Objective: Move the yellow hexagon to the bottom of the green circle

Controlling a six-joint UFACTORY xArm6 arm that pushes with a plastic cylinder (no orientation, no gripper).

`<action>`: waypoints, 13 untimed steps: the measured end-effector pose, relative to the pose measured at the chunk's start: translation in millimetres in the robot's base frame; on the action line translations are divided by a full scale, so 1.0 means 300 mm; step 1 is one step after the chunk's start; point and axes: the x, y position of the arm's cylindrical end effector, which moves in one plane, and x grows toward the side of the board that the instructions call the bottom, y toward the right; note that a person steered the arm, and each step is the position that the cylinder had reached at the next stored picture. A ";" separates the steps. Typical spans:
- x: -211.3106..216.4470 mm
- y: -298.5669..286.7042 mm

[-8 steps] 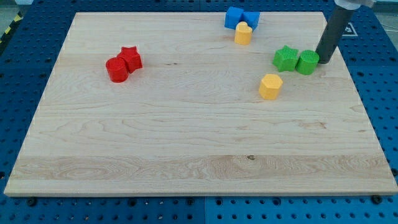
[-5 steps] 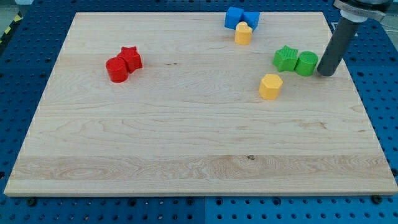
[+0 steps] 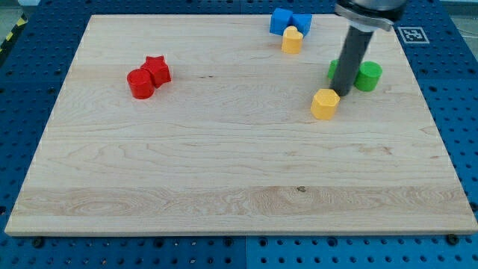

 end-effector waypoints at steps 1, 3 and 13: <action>-0.021 -0.095; 0.115 -0.106; 0.219 -0.090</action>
